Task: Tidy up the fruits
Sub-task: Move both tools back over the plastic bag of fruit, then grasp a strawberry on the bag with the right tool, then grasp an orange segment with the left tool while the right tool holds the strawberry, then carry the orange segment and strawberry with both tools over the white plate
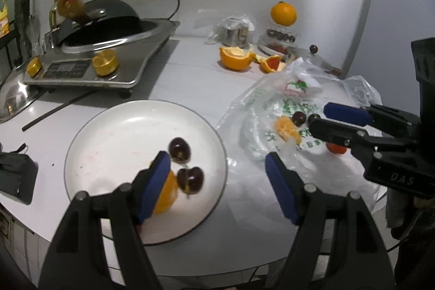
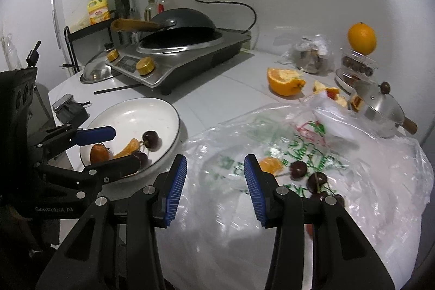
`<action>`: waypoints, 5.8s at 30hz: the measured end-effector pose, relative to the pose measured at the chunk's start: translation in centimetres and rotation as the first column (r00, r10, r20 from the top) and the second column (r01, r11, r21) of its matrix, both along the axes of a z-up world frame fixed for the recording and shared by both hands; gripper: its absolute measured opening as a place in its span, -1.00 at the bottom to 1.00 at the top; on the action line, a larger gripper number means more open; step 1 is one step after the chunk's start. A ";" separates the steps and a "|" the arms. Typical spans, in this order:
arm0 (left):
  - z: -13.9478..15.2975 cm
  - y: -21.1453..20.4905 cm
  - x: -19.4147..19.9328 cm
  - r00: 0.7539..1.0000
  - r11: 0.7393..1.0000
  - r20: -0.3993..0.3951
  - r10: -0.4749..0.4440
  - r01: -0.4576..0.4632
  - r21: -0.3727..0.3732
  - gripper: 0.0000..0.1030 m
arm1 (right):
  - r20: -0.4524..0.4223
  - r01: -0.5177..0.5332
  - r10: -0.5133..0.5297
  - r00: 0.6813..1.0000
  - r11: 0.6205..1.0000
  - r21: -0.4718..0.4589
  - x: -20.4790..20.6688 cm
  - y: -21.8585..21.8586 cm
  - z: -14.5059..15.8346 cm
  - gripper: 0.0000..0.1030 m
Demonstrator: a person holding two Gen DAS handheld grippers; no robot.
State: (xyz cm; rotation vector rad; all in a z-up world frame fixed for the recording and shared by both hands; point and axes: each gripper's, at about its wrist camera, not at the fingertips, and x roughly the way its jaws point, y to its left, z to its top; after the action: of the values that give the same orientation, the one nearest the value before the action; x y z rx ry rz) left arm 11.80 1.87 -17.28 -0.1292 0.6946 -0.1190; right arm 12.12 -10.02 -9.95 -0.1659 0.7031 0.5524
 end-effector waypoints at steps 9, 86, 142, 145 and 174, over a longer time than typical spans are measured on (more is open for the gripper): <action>0.1 -2.4 0.5 0.999 0.999 -0.011 -0.032 0.032 0.021 0.43 | -0.008 0.053 -0.052 0.999 0.999 0.013 0.0 -3.3 -0.5 -0.10; -1.8 -15.0 9.8 0.960 0.939 -0.073 -0.270 0.279 0.201 0.41 | 0.007 0.092 -0.093 0.996 0.991 0.100 3.5 -13.6 -2.5 -0.35; -2.2 -13.3 8.6 0.942 0.943 -0.147 -0.302 0.318 0.100 -0.67 | 0.045 0.098 -0.102 0.994 0.992 0.084 1.6 -12.6 -0.8 -0.35; -2.8 -13.5 8.5 0.935 0.939 -0.177 -0.306 0.327 0.105 -0.43 | 0.037 0.099 -0.103 0.994 0.991 0.084 1.5 -12.7 -1.0 -0.35; -1.1 -13.2 6.0 0.927 0.916 -0.104 -0.361 0.374 0.143 -0.50 | 0.052 0.104 -0.108 0.993 0.992 0.071 0.7 -11.9 -0.2 -0.35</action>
State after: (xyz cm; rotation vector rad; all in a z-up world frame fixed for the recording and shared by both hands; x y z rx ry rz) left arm 17.84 -11.34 -18.33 0.1559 0.7960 -0.4208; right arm 12.83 -21.92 -10.16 -0.0795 0.6347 0.4674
